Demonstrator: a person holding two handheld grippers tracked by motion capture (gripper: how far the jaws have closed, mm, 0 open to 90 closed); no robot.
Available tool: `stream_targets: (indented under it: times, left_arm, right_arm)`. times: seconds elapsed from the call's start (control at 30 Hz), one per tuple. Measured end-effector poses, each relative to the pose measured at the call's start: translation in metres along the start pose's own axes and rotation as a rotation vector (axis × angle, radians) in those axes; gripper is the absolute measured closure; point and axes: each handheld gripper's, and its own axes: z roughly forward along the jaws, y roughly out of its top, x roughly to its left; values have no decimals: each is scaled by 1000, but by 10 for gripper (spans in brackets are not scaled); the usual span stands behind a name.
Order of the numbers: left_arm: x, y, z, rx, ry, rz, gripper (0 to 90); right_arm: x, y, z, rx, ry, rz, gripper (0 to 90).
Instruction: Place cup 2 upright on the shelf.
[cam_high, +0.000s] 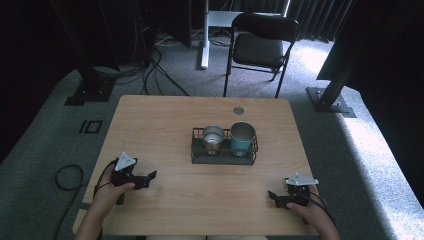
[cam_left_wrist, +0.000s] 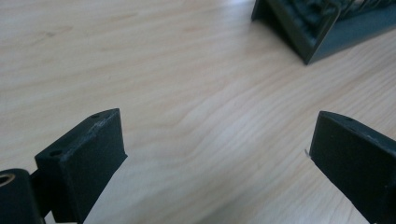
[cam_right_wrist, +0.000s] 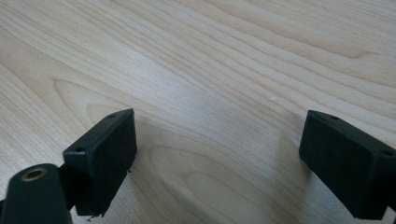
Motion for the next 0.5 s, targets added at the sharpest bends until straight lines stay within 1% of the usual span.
stream_targets:
  times: [0.1, 0.2, 0.23, 0.3, 0.37, 0.5]
  left_arm:
    - [1, -5, -4, 15, 15, -16, 40]
    - [2, -7, -7, 22, 46, -30, 40]
    - [2, -8, -8, 25, 60, -40, 40]
    - [2, -9, -10, 35, 86, -46, 40]
    - [1, -11, -12, 42, 101, -66, 40]
    - [3, -16, -14, 62, 125, -70, 40]
  right_arm:
    - [0, 0, 0, 0, 0, 0, 107]
    - [0, 0, 0, 0, 0, 0, 107]
    - [0, 0, 0, 0, 0, 0, 107]
    - [0, 0, 0, 0, 0, 0, 107]
    - [0, 0, 0, -1, 0, -2, 107]
    - [0, 0, 0, -1, 0, 1, 108]
